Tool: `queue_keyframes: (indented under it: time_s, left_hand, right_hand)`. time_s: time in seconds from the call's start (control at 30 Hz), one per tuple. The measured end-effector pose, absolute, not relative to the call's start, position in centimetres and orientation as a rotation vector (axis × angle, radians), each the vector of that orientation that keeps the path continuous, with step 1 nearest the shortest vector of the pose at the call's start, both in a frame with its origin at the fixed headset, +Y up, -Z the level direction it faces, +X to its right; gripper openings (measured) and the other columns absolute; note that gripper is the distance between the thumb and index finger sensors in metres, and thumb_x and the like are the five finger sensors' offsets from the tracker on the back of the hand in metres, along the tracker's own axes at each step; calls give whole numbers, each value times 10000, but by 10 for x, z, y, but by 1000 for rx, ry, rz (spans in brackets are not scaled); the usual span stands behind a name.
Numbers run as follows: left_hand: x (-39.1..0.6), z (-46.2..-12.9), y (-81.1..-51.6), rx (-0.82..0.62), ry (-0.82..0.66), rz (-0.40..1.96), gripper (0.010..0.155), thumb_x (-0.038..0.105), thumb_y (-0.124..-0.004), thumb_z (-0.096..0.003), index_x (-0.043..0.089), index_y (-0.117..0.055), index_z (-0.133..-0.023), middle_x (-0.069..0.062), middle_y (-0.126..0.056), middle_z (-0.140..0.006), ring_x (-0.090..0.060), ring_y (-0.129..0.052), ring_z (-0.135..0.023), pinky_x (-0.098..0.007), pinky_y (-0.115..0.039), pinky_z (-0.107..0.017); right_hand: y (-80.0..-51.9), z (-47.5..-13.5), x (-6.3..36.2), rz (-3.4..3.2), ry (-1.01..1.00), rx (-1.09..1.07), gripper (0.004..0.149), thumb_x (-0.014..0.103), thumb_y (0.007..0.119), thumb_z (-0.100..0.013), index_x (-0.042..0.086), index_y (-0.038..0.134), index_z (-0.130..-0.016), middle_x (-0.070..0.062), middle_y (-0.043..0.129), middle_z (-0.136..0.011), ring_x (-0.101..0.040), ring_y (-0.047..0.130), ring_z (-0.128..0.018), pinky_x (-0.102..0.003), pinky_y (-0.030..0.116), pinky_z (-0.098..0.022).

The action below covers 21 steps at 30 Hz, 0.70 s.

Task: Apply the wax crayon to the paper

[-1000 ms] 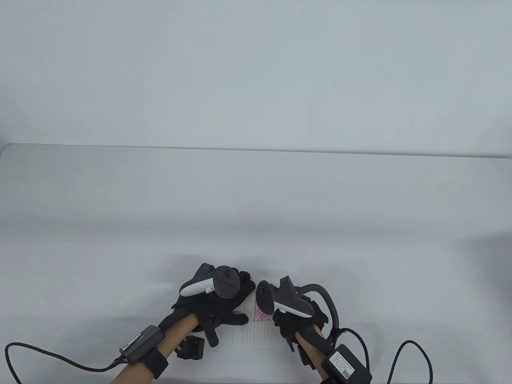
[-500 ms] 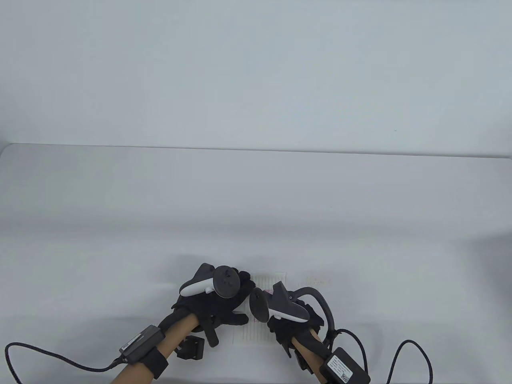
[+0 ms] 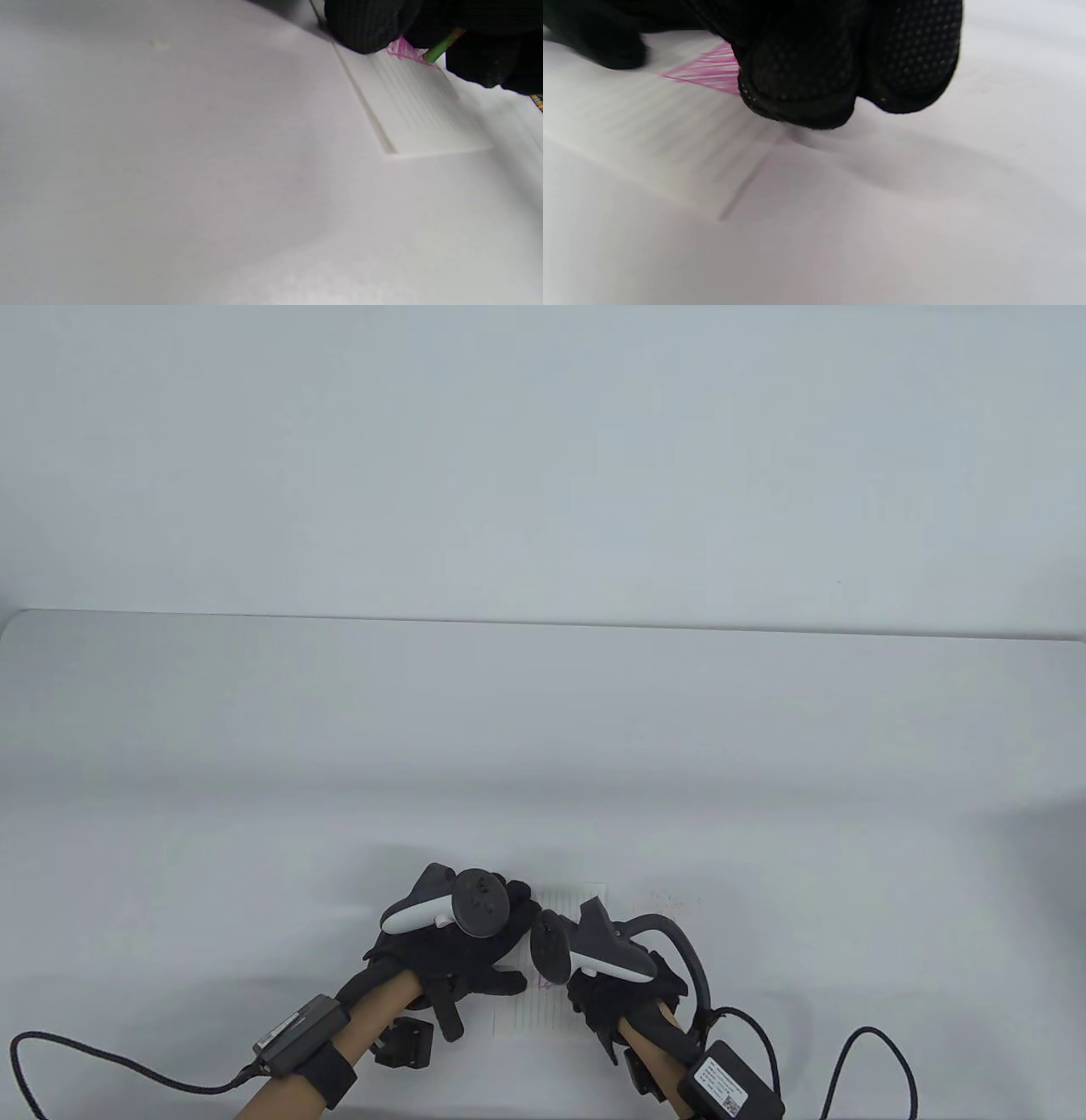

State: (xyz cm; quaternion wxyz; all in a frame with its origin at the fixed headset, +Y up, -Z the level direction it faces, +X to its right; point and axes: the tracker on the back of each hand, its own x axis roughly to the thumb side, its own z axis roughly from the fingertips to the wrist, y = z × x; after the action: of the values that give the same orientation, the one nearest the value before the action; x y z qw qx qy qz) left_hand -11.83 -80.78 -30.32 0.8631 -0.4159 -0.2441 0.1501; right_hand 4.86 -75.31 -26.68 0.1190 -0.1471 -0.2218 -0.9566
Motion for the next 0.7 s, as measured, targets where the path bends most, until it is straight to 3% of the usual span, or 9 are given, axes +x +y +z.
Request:
queue_keyframes:
  time_s: [0.1,0.17,0.33,0.43,0.53,0.7]
  left_hand:
    - [-118,-303,-808,-873,-512,313,842,519,-601,-579,417,83,-1061,187,255,-1094,-142,335,-998,-532,260,-635]
    - [-119,-304,-808,-875,-511,317,844,517,-606,-579,421,81,-1061,194,253,-1094,-133,334,-1000,-527,262,-636]
    - [-119,-304,-808,-875,-512,315,845,517,-606,-579,418,80,-1062,193,254,-1093,-140,335,-998,-530,260,-635]
    - [-119,-304,-808,-875,-512,314,845,517,-607,-578,418,79,-1062,188,253,-1095,-140,333,-999,-530,259,-636]
    - [-118,-304,-808,-875,-511,314,846,517,-607,-578,418,80,-1062,190,254,-1095,-140,334,-999,-530,260,-636]
    - [-118,-304,-808,-876,-512,316,846,517,-606,-578,420,82,-1060,187,256,-1093,-139,336,-997,-529,262,-634]
  right_hand:
    - [-753,-264,46,-2801,-610,-467,393,296,648,-563,156,715,-924,-62,933,-613,-72,959,-356,-354,839,-374]
    - [-754,-263,46,-2878,-797,-577,397,298,641,-568,152,701,-933,-55,928,-622,-63,957,-363,-347,841,-376]
    - [-754,-267,52,-2809,-658,-420,386,299,648,-564,182,714,-925,-56,930,-620,-78,957,-362,-360,834,-381]
    - [-754,-266,50,-2803,-630,-439,392,299,646,-564,170,709,-929,-58,928,-626,-74,957,-368,-356,836,-383]
    - [-755,-265,51,-2915,-847,-510,394,290,647,-567,157,700,-934,-73,924,-630,-84,955,-372,-365,832,-384]
    - [-754,-268,53,-2810,-696,-418,374,296,649,-563,193,716,-916,-61,929,-623,-78,956,-367,-360,834,-384]
